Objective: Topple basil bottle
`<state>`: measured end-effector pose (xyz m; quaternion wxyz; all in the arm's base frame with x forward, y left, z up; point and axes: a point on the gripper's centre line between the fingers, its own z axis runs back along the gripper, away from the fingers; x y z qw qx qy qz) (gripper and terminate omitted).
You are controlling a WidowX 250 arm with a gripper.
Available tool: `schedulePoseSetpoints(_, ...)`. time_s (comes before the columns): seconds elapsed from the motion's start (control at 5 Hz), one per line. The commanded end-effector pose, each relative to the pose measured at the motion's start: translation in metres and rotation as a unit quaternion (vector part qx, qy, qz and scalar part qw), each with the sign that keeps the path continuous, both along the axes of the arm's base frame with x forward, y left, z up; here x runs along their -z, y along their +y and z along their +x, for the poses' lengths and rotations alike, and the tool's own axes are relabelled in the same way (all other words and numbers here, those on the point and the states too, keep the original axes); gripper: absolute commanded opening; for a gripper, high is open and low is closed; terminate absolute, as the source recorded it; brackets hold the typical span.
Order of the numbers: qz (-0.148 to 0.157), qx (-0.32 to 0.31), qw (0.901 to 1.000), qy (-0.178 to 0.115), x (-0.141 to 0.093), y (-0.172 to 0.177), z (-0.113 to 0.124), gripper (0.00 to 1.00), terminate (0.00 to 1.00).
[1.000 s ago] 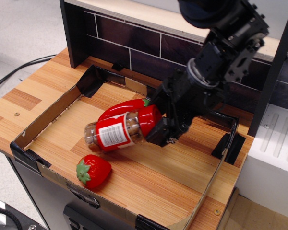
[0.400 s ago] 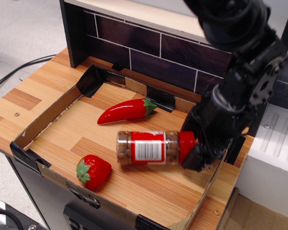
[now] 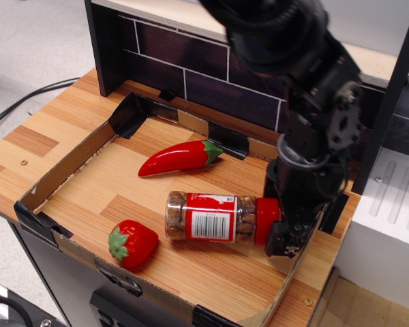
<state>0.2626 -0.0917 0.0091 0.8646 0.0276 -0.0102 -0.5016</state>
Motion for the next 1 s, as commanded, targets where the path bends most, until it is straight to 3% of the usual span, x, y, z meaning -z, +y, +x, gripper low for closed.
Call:
schedulePoseSetpoints(0.0,-0.034,-0.015,0.9982,-0.048,-0.040,-0.003,0.014,1.00,0.00)
schedulePoseSetpoints(0.2,-0.032,-0.037,0.9968,-0.064,-0.065,0.001,0.011,1.00,0.00)
schedulePoseSetpoints(0.4,-0.051,-0.066,0.9947,-0.060,-0.091,0.011,0.013,1.00,0.00)
schedulePoseSetpoints(0.6,-0.051,-0.066,0.9947,-0.060,-0.091,0.011,0.013,1.00,0.00)
schedulePoseSetpoints(0.8,-0.051,-0.066,0.9947,-0.060,-0.091,0.011,0.013,1.00,1.00)
